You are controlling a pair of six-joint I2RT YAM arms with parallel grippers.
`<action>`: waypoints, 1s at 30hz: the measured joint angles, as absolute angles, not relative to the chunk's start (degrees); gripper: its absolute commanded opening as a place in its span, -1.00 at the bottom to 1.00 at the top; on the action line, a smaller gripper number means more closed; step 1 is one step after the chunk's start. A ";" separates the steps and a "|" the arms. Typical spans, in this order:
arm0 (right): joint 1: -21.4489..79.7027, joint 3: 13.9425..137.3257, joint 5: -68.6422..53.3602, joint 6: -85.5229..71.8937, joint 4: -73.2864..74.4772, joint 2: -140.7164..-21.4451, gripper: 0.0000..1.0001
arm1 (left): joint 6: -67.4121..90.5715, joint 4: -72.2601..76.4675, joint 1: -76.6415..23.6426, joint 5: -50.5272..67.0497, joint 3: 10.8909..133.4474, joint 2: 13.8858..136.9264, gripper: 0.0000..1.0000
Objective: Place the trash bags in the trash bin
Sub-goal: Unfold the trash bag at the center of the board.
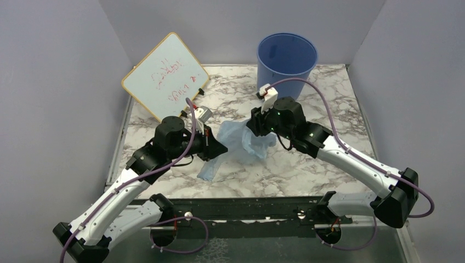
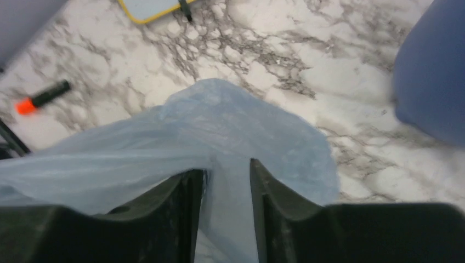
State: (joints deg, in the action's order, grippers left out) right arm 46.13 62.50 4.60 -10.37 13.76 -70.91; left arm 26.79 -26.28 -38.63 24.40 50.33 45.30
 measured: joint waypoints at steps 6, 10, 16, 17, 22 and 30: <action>45.76 60.90 -3.68 -4.69 15.94 -67.88 0.37 | 25.58 -26.28 -38.63 25.30 52.58 47.53 -1.00; 45.74 53.65 -9.15 -0.38 9.41 -59.16 0.46 | 24.05 -26.39 -38.63 27.75 52.82 50.24 -1.00; 45.76 47.97 -19.66 9.08 4.58 -56.21 0.45 | 20.45 -27.20 -38.63 35.70 53.17 53.49 -1.00; 45.76 47.81 -21.06 10.66 4.56 -56.93 0.45 | 20.16 -27.35 -38.63 36.60 53.41 53.76 -1.00; 45.80 46.00 -28.56 16.64 3.77 -58.65 0.44 | 18.15 -27.55 -38.63 41.65 54.63 55.02 -1.00; 46.09 45.04 -39.70 18.76 0.10 -59.90 0.09 | 15.75 -28.64 -38.63 45.84 54.65 56.75 -1.00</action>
State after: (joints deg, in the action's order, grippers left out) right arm 46.09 45.04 -39.70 18.76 0.10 -59.90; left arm 15.75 -28.64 -38.63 45.84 54.65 56.75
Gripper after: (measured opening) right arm 0.676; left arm 0.004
